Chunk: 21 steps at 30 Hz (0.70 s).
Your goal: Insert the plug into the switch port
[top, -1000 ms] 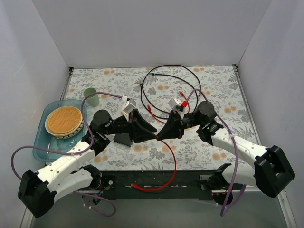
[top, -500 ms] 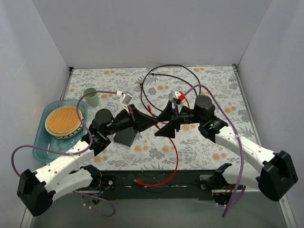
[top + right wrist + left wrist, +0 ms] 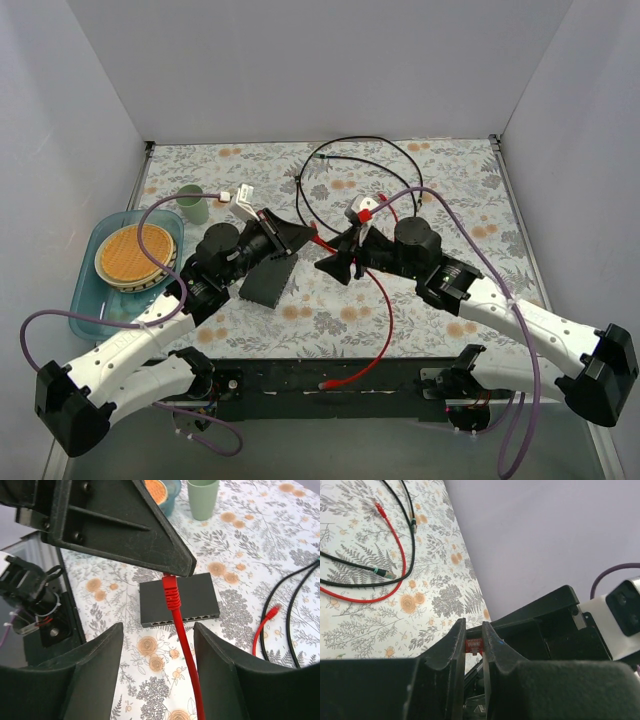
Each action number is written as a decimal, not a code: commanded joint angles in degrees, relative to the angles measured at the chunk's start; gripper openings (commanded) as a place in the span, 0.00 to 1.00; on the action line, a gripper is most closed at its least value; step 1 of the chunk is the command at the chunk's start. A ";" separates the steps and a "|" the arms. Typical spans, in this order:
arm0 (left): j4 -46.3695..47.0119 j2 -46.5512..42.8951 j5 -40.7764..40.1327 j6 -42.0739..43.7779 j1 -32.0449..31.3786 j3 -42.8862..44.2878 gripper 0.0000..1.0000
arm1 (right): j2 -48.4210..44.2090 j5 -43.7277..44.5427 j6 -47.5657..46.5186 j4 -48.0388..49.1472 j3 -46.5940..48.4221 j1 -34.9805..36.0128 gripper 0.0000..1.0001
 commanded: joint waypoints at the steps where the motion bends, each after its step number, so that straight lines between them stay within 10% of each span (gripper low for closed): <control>1: -4.35 -0.31 -5.57 -2.94 -0.31 2.56 0.00 | 1.91 12.26 -2.96 -1.04 4.45 3.90 0.64; 18: -25.80 4.00 -13.41 -13.75 -0.32 12.41 0.00 | 10.87 56.56 -21.68 5.62 7.71 24.47 0.63; 21: -26.15 3.65 -13.59 -14.01 -0.32 12.32 0.00 | 11.49 61.41 -24.14 9.58 7.10 25.97 0.46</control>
